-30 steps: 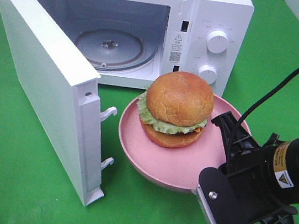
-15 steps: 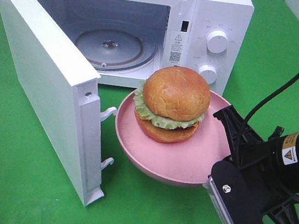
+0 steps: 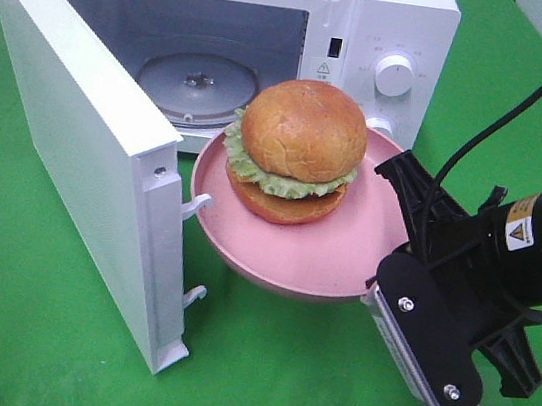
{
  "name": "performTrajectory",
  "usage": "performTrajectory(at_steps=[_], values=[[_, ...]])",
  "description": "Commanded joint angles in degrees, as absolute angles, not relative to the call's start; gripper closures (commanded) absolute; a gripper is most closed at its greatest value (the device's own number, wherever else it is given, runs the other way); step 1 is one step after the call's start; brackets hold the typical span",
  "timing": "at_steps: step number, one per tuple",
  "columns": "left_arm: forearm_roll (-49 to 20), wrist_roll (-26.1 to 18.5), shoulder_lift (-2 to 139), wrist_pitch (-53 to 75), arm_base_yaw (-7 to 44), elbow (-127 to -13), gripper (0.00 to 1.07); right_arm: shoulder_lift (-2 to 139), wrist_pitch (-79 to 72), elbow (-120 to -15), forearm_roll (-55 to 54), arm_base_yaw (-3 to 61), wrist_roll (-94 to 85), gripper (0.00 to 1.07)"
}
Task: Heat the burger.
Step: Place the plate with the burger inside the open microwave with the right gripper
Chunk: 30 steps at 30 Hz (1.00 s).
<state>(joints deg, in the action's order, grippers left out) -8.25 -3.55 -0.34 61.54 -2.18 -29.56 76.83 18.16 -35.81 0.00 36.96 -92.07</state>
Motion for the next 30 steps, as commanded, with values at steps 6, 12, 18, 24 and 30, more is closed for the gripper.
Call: performTrajectory(at_steps=[6,12,18,24,30], values=[[-8.7,-3.3,-1.2,61.4,-2.4,-29.6,0.06,76.5,15.9,-37.4,1.3,36.8,-91.8,1.07],[-8.7,-3.3,-1.2,61.4,-2.4,-29.6,0.06,78.7,16.0,-39.9,1.8,37.1,-91.8,1.07],[-8.7,-3.3,-1.2,61.4,-2.4,-29.6,0.06,82.7,15.7,-42.4,2.0,39.4,-91.8,1.07],[-8.7,-3.3,-1.2,61.4,-2.4,-29.6,0.06,86.4,15.2,-45.2,1.9,39.4,-91.8,1.07],[-8.7,-3.3,-1.2,61.4,-2.4,-29.6,0.06,89.0,14.0,-47.3,1.9,39.4,-91.8,1.07]])
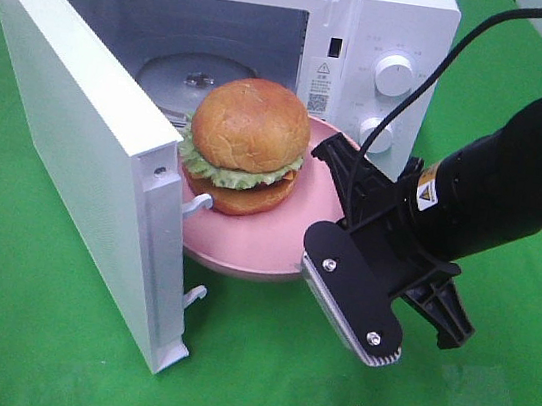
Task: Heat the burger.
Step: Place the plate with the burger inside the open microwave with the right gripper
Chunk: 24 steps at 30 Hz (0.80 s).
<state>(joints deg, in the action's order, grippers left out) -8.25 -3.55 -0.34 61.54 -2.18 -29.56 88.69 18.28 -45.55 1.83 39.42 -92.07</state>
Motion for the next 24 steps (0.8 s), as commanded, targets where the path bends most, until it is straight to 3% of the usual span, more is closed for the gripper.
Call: performTrajectory(at_steps=[1,24], values=[[-8.7,-3.3,-1.2,61.4,-2.4,-29.6,0.06,89.0,14.0,-47.3,1.9,39.4,-91.8,1.07],[-8.7,-3.3,-1.2,61.4,-2.4,-29.6,0.06,98.1,14.3,-57.8,2.0,39.4,-87.0,1.07]])
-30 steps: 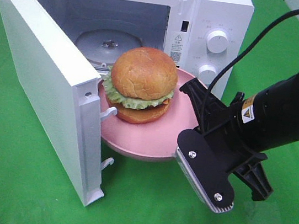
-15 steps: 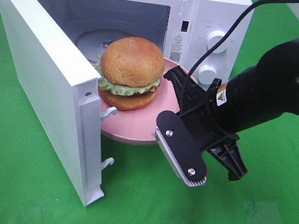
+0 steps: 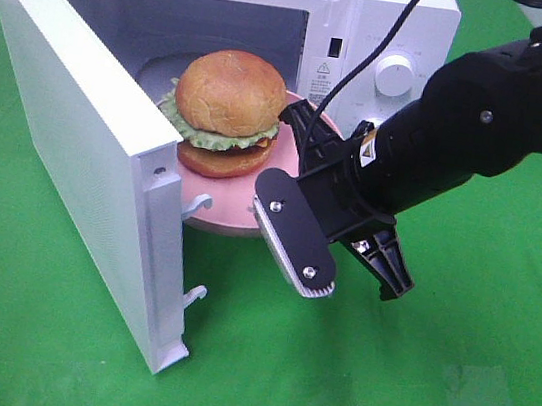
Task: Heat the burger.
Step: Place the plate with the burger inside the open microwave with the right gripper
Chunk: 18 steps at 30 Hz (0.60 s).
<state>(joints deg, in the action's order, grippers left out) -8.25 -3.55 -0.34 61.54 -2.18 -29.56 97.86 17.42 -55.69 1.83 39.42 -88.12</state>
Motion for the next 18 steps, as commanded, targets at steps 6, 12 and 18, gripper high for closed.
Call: performTrajectory(at_steps=[6,12,18], values=[[-8.7,-3.3,-1.2,61.4,-2.4,-29.6,0.06,100.1,14.3,-61.0,1.9,39.4,-87.0,1.07],[-8.7,-3.3,-1.2,61.4,-2.4,-29.6,0.06,102.0,14.6,-62.8,2.0,39.4,-87.0,1.07],[-8.7,-3.3,-1.2,61.4,-2.4,-29.6,0.06,104.2,15.4,-65.8,2.0,39.4,-87.0,1.07]])
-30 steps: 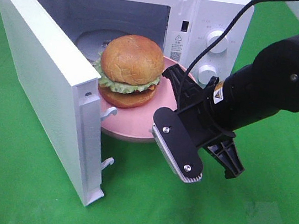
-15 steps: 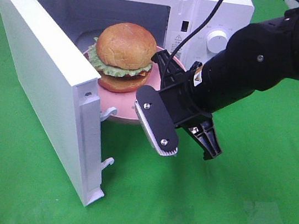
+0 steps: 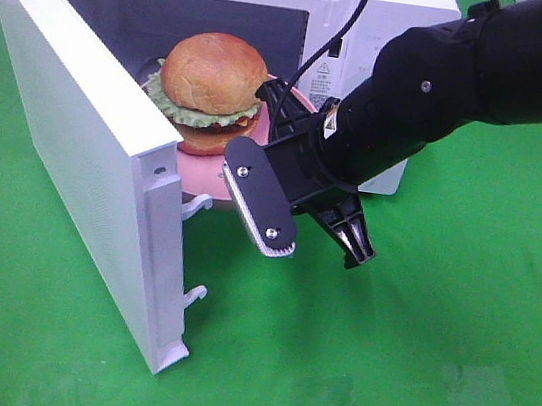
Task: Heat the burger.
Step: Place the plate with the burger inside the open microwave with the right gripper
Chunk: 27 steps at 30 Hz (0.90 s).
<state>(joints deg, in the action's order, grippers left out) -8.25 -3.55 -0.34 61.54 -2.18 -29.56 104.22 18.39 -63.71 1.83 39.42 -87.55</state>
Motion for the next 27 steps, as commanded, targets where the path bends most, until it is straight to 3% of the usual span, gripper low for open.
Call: performTrajectory(at_steps=[1,27], values=[[-8.7,-3.3,-1.2,61.4,-2.4,-29.6,0.06,104.6,15.5,-66.3,2.1,39.4,-87.0,1.07],[-8.7,-3.3,-1.2,61.4,-2.4,-29.6,0.06,113.0,17.1,-76.7,3.7,39.4,-87.0,1.07]])
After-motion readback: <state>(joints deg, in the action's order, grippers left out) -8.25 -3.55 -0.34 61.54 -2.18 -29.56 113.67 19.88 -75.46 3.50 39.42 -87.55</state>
